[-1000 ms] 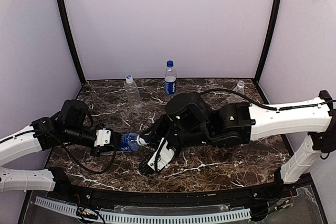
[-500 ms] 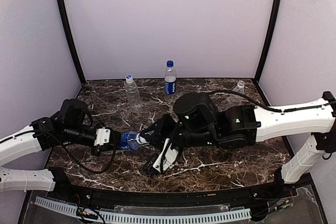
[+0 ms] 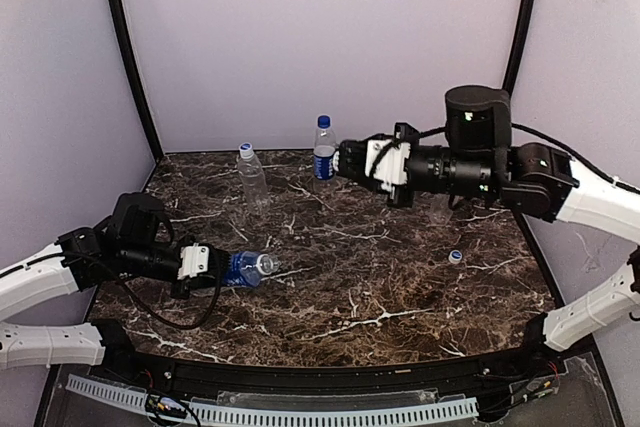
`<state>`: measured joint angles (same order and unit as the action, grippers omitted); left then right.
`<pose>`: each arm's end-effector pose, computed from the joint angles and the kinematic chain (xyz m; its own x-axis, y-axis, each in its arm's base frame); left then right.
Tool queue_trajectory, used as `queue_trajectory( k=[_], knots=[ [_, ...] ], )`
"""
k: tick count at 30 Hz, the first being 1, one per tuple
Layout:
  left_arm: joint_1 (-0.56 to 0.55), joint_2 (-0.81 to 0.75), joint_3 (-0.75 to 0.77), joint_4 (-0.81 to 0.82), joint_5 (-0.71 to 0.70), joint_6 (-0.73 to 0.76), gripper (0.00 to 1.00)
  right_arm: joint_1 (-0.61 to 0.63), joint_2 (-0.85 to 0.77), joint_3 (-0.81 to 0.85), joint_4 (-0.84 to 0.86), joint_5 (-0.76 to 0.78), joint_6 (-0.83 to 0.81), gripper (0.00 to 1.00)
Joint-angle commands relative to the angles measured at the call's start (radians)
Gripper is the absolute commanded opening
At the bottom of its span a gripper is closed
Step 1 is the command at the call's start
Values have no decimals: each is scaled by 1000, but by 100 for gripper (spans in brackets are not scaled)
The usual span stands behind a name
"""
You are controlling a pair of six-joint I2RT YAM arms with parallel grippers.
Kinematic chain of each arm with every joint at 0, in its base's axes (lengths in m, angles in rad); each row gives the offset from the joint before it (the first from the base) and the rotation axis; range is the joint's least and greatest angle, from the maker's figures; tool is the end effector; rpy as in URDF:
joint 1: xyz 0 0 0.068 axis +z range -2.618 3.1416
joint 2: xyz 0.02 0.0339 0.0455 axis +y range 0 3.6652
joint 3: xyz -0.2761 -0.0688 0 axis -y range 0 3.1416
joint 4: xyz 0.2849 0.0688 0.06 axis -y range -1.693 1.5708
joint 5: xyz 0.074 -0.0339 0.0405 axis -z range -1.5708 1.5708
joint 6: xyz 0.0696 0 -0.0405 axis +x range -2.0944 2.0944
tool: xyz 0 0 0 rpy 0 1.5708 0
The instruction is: Unscrew the bottle caps
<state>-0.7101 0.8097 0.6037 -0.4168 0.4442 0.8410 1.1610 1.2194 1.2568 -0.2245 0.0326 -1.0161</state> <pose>0.1563 -0.1738 0.2341 0.3411 0.5943 -0.7284 0.8986 0.0214 0.4383 0.1409 0.3187 0.4166 0.7294 -0.4533 -0.5123 -0.5391 0.0802 -0.8384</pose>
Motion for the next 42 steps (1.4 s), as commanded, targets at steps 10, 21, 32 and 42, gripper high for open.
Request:
queue_trajectory(
  k=[10,21,32,42],
  knots=[
    [6,-29,4,158,-64,-208,15,-463,488,108,-674,-120,1264,0],
    [9,-49,-9,154,-65,-200,16,-544,545,-57,-563,-107,1296,0],
    [9,-50,-15,166,-67,-198,17,-561,604,-94,-492,-91,1311,0],
    [9,-36,-2,184,-60,-209,17,-562,623,-79,-544,-80,1308,35]
  ],
)
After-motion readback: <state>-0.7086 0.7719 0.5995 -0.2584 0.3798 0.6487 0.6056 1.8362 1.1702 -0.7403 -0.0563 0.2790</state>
